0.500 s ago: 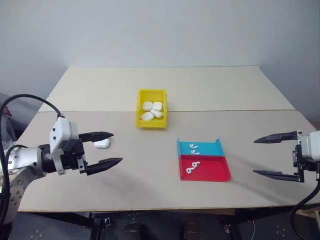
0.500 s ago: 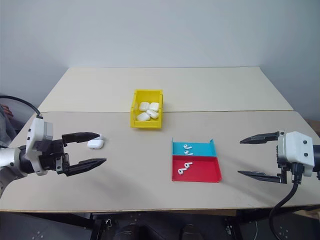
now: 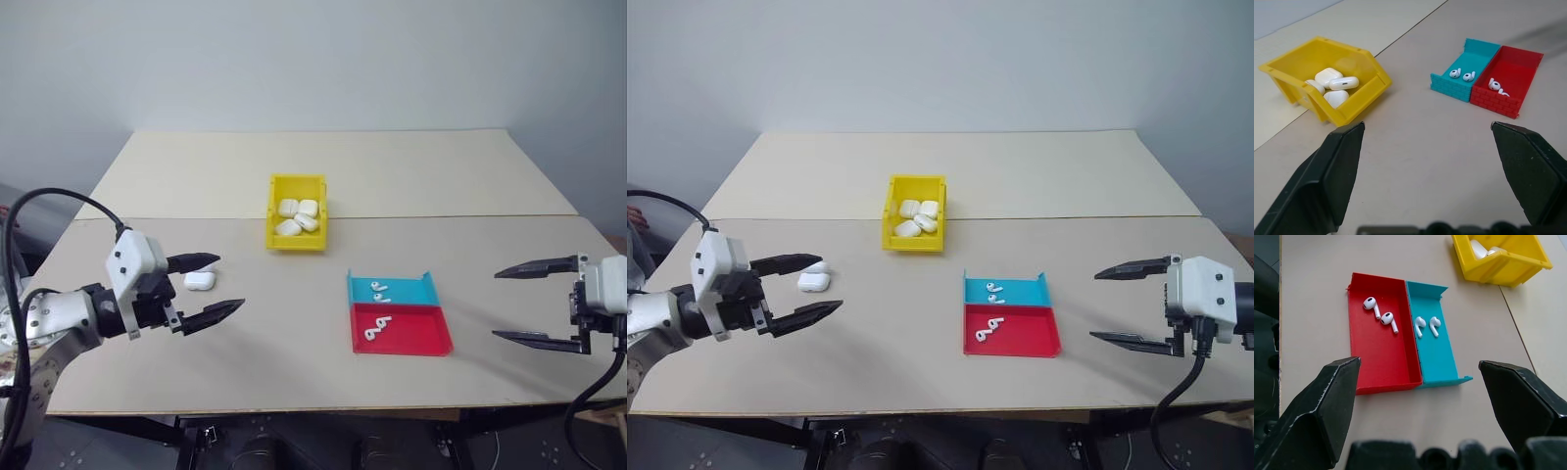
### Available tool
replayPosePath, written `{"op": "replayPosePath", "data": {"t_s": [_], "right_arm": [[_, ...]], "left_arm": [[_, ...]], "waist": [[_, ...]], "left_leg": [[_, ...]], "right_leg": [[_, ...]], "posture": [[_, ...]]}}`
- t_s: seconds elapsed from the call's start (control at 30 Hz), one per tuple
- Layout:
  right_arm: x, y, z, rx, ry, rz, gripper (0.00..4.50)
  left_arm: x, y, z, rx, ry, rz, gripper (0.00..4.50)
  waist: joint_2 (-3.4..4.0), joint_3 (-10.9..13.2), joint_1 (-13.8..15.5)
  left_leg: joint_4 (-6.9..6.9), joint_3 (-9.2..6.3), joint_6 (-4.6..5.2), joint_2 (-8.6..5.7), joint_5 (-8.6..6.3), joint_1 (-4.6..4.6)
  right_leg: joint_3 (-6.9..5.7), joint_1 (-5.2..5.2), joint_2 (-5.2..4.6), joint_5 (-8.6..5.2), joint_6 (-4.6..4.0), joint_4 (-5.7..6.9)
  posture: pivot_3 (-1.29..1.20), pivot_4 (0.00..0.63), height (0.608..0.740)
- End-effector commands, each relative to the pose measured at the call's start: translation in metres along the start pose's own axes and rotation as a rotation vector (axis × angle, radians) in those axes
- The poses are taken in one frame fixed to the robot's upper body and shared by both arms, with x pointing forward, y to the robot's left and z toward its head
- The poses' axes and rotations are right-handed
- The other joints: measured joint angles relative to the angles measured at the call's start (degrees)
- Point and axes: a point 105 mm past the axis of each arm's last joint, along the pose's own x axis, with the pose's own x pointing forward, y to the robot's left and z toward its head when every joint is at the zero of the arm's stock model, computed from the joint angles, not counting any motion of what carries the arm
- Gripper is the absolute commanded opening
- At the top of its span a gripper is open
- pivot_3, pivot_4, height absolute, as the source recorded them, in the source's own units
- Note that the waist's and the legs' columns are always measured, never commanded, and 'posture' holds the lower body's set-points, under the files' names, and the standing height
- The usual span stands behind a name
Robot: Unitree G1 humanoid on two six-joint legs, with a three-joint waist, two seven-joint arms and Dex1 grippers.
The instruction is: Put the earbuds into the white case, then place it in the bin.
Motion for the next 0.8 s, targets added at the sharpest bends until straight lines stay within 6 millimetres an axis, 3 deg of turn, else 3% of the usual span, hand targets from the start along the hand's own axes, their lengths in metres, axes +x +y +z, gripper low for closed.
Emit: {"op": "replayPosePath", "data": {"t_s": [0.03, 0.13, 0.23, 0.33, 0.47, 0.6, 0.8], "right_arm": [[-0.003, -0.006, 0.005, -0.045, -0.011, -0.031, 4.49], [-0.002, -0.007, 0.003, -0.044, -0.011, -0.037, 4.49], [-0.002, -0.007, 0.002, -0.04, -0.01, -0.041, 4.49], [-0.001, -0.007, 0.001, -0.037, -0.005, -0.046, 4.49], [0.003, -0.006, -0.001, -0.031, 0.002, -0.045, 4.49], [0.009, -0.004, -0.003, -0.019, -0.006, -0.055, 4.49], [0.017, 0.003, -0.005, 0.003, -0.006, -0.06, 4.49]], "left_arm": [[0.003, 0.005, 0.0, 0.058, 0.103, 0.159, 4.5], [0.007, -0.005, 0.005, -0.011, 0.085, 0.218, 4.5], [0.01, -0.008, -0.002, -0.078, 0.176, 0.295, 4.5], [0.017, 0.019, -0.019, -0.183, 0.385, 0.486, 4.5], [0.029, 0.042, -0.031, -0.325, 0.423, 0.638, 4.5], [0.028, 0.061, -0.048, -0.423, 0.494, 0.759, 4.5], [0.033, 0.08, -0.038, -0.469, 0.52, 0.78, 4.5]], "waist": [[0.0, 0.0, 0.0], [0.0, 0.0, 0.0], [-0.03, 0.0, 0.1], [-0.05, 0.0, 0.7], [-0.15, 0.1, 0.1], [-0.41, 0.2, -0.6], [-0.52, 0.3, 0.0]], "left_leg": [[0.0, 0.0, 0.0, 0.0, 0.0, 0.0], [0.0, -0.04, 0.0, -0.01, 0.0, 0.02], [0.01, -0.16, 0.01, -0.01, -0.01, 0.02], [0.08, -0.19, -0.01, -0.05, 0.01, 0.22], [-0.02, -0.32, 0.05, -0.09, -0.09, 1.14], [-0.27, -0.42, -0.01, -0.08, -0.13, 1.29], [-0.26, -0.39, -0.07, -0.11, -0.1, 1.33]], "right_leg": [[0.0, 0.01, 0.0, 0.0, 0.0, 0.0], [0.02, 0.05, 0.0, 0.0, 0.01, -0.01], [0.04, 0.05, 0.0, 0.0, 0.01, -0.01], [-0.09, 0.35, 0.0, 0.0, 0.02, 0.02], [-0.22, 1.45, -0.01, -0.06, 0.1, -0.25], [0.09, 1.33, -0.02, -0.11, 0.09, -0.23], [0.06, 1.34, -0.06, -0.1, 0.08, -0.16]], "posture": [[0.0, 0.15, 0.74], [0.0, 0.15, 0.74], [0.0, 0.15, 0.74], [0.0, 0.15, 0.74], [0.0, 0.15, 0.74], [0.0, 0.15, 0.74], [0.0, 0.15, 0.74]]}}
